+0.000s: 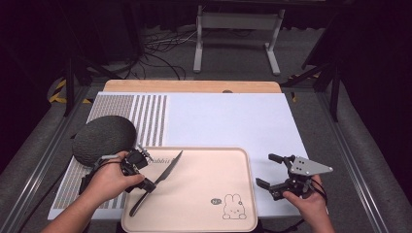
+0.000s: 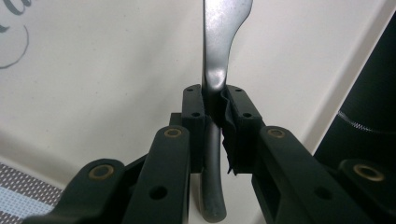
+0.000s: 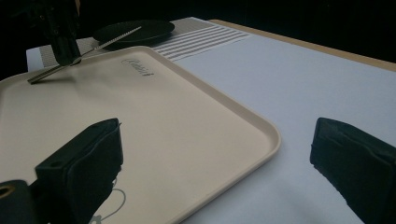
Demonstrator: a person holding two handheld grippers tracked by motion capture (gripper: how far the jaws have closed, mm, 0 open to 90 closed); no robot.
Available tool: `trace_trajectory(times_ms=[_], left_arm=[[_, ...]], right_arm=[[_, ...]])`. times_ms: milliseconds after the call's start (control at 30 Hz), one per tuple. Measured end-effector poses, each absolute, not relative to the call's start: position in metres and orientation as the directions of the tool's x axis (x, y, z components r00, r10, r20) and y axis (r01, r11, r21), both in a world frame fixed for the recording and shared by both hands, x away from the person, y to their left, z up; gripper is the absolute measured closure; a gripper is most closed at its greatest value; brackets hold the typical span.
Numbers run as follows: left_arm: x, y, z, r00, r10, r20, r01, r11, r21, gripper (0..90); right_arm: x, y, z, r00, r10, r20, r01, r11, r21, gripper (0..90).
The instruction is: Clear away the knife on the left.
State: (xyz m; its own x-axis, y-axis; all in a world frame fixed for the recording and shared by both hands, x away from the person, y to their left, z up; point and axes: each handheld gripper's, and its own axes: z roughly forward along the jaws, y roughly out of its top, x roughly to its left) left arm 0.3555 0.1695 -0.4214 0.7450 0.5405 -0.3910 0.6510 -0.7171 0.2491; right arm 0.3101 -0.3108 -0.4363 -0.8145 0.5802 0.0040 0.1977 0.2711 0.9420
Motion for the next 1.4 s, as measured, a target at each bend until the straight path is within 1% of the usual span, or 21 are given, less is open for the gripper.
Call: trace_trajectory(times_ms=[400,1067,1233,1400], left_arm=[[0.356,0.169,-0.430,0.723,0.572,-0.388,0.675,-0.705,0.219,80.1],[0.359,0.168,-0.441,0.706,0.588,-0.395,0.685,-0.708,0.172,79.9],[0.360,0.167,-0.444,0.702,0.587,-0.402,0.688,-0.706,0.171,79.9],[0.360,0.167,-0.444,0.706,0.591,-0.391,0.686,-0.708,0.170,79.8]], right_arm=[[0.310,-0.311,-0.437,-0.816,0.579,0.004,0.199,0.274,0.941,3.5],[0.311,-0.310,-0.437,-0.818,0.575,0.013,0.204,0.270,0.941,3.4],[0.311,-0.310,-0.437,-0.819,0.573,0.015,0.204,0.268,0.942,3.4],[0.311,-0.310,-0.437,-0.820,0.572,0.015,0.204,0.267,0.942,3.4]])
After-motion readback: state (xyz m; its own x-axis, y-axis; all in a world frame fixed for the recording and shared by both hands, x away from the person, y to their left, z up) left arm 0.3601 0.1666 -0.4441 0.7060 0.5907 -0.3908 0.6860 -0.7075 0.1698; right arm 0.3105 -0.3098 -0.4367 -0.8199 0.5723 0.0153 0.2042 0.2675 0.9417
